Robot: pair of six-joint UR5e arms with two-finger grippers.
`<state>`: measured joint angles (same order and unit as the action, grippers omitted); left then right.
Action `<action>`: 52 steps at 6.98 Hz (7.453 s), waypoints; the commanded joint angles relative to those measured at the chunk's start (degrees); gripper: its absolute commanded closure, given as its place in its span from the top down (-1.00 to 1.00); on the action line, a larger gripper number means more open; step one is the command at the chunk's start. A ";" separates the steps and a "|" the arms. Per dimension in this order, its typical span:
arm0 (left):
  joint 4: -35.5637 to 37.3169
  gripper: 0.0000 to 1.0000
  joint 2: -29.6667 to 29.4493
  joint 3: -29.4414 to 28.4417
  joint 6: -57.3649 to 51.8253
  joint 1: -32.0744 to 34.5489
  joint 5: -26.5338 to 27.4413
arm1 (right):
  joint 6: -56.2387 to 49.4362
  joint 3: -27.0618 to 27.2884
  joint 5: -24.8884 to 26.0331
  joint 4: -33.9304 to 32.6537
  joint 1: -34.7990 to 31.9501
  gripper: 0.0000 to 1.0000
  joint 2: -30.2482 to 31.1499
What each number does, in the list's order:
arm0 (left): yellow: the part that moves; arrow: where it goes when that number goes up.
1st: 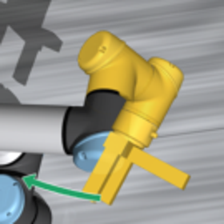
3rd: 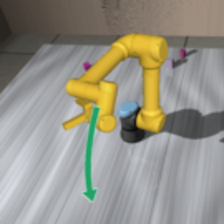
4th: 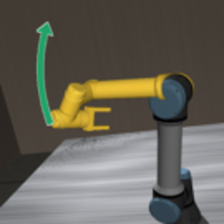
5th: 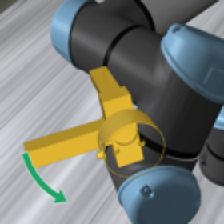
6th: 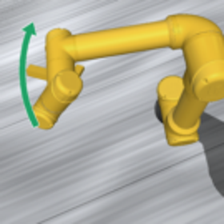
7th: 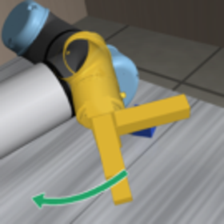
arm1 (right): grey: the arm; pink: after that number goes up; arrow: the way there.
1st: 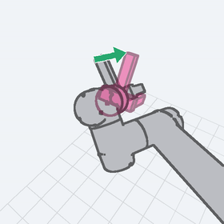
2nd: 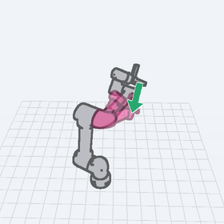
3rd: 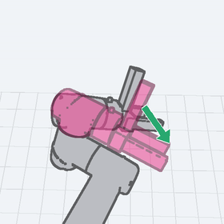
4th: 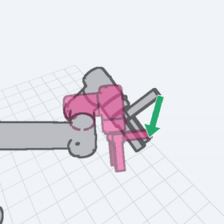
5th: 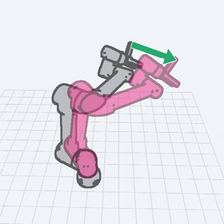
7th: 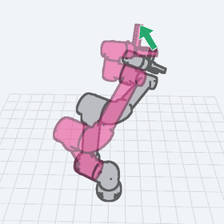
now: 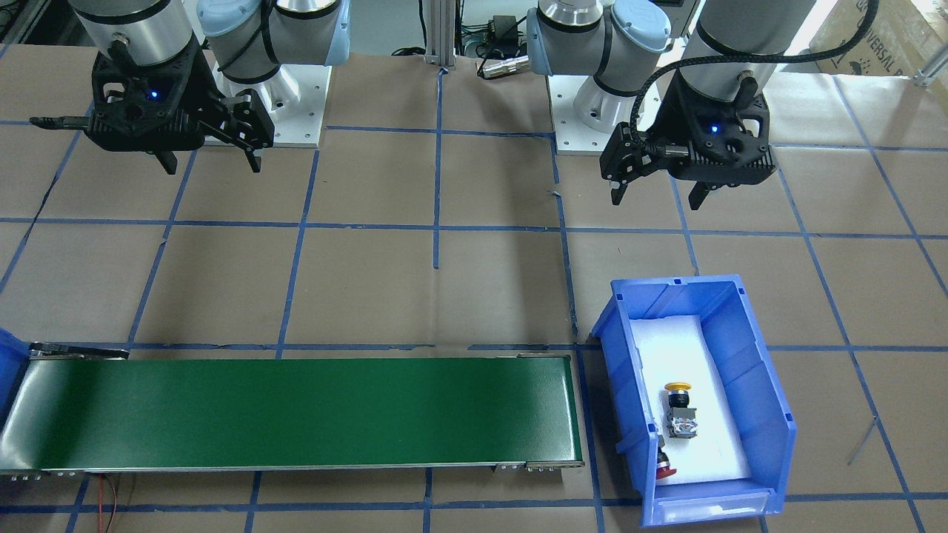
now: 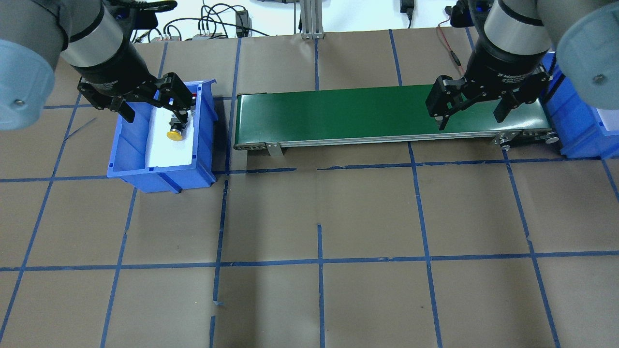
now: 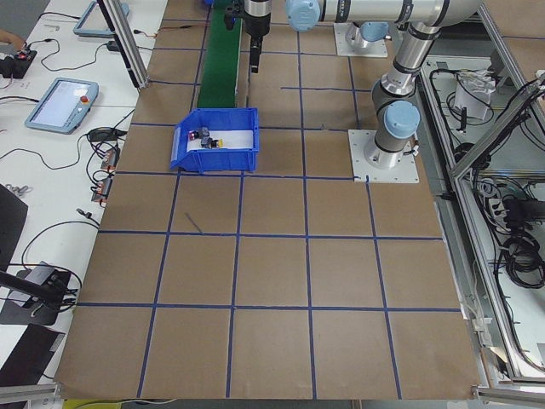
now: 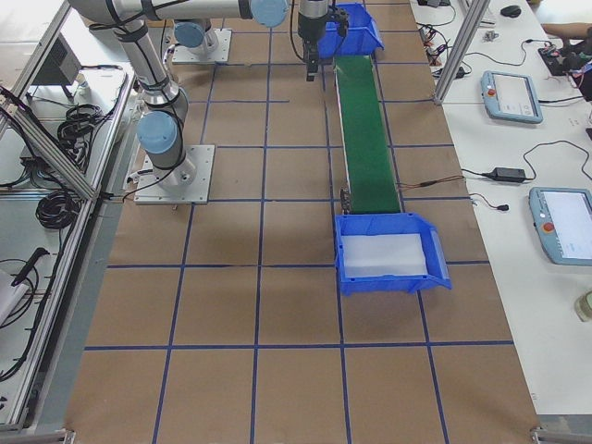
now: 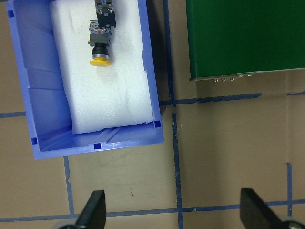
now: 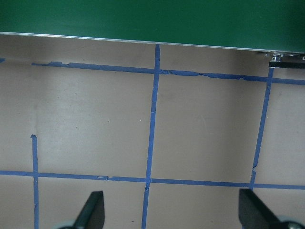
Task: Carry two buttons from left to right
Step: 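Reach the left gripper down into the blue bin toward the yellow-capped button, then lower the left gripper and close it on the yellow-capped button, then lift the yellow button with the left gripper and lower it onto the belt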
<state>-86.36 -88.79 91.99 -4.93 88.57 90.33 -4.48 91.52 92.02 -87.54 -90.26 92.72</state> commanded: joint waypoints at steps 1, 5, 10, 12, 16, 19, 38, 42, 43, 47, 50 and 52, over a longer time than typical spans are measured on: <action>-0.91 1.00 0.20 -0.05 0.27 1.85 -1.37 | 0.00 -0.03 0.00 0.00 0.00 1.00 0.00; 3.88 1.00 -3.29 -1.19 -2.70 -4.51 -1.47 | -0.09 -0.03 0.00 0.00 0.08 1.00 0.00; 17.24 1.00 -17.26 -1.72 -3.68 -10.52 -2.00 | 0.00 0.06 -0.09 -0.61 0.35 1.00 0.00; 21.40 1.00 -20.71 -1.72 -3.86 -10.35 -2.00 | 0.09 0.06 -0.17 -0.35 0.35 1.00 0.00; 25.70 0.99 -24.67 -0.41 -4.47 -10.26 -1.48 | 0.53 0.06 -0.09 -0.26 0.17 1.00 0.00; 30.10 0.97 -27.92 0.04 -5.09 -10.09 -1.82 | -0.09 0.06 -0.09 -0.17 0.17 1.00 0.00; 17.98 -0.50 -16.61 -1.72 0.75 -8.25 -1.64 | -0.09 0.06 -0.09 0.00 0.17 1.00 0.00; 19.90 -0.50 -18.77 -3.30 22.12 6.14 -1.30 | -0.09 0.06 -0.09 0.00 0.17 1.00 0.00; 23.22 -0.50 -21.22 -2.87 24.77 8.78 -1.30 | -0.09 0.06 -0.09 0.00 0.17 1.00 0.00; 29.93 -0.50 -27.13 -5.14 26.90 10.92 -1.30 | -0.09 0.06 -0.09 0.00 0.17 1.00 0.00; 29.93 -0.33 -29.86 -8.22 26.99 10.92 0.27 | -0.09 0.06 0.00 0.00 0.17 1.00 0.00; 29.93 0.89 -29.60 -7.53 26.73 10.83 0.81 | -0.09 0.06 -0.09 0.00 0.17 1.00 0.00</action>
<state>-56.43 -118.43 84.29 21.94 99.46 90.80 -4.57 91.58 91.95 -87.54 -90.09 92.73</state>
